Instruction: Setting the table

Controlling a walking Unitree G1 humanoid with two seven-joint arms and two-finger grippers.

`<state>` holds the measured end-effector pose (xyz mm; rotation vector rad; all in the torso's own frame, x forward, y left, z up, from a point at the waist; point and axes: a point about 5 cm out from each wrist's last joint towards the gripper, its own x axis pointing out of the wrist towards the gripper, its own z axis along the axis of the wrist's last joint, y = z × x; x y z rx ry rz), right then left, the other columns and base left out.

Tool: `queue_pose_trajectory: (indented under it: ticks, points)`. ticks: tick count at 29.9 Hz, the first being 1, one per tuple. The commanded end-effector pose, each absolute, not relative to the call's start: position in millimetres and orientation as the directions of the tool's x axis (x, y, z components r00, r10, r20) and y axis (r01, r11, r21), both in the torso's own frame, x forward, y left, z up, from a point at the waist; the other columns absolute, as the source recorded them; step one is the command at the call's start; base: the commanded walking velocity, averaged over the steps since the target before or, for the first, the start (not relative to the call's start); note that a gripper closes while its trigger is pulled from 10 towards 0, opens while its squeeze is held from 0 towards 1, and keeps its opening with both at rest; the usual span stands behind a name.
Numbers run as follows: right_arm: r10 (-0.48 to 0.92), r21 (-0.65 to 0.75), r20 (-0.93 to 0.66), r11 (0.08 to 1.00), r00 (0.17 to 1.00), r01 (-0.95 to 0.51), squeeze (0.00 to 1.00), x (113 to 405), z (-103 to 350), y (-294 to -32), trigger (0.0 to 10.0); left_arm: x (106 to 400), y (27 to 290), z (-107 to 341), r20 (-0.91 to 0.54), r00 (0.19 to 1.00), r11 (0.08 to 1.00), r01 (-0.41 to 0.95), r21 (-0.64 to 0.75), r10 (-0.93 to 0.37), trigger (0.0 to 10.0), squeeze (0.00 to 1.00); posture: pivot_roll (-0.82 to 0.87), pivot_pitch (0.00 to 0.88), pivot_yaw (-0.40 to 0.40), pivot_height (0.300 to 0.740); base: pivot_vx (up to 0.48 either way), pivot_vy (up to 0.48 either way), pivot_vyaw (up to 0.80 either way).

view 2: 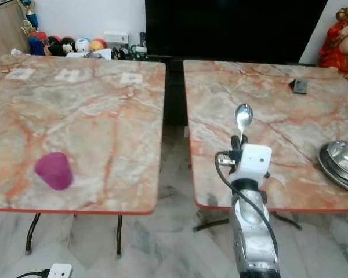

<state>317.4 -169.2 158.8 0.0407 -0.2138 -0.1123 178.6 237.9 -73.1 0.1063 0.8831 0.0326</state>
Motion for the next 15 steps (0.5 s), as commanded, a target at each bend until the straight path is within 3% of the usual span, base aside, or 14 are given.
queue_pose_trajectory:
  ticks: [1,15]
  points:
    - [-0.142,0.051,0.204,0.99,0.969,0.134,0.0,314.8,158.1,-176.7,10.0,173.8,234.1,-76.7,-0.783,0.619,0.996,0.014,0.093,0.065,10.0,0.0,-0.02,0.104,0.001,0.74,0.0,-0.472,0.0]
    - [-0.145,0.05,0.202,0.989,0.969,0.138,0.0,315.6,157.7,-177.4,10.0,174.3,235.1,-76.2,-0.782,0.62,0.995,0.016,0.096,0.066,10.0,0.0,-0.02,0.105,0.003,0.74,0.0,-0.472,0.0]
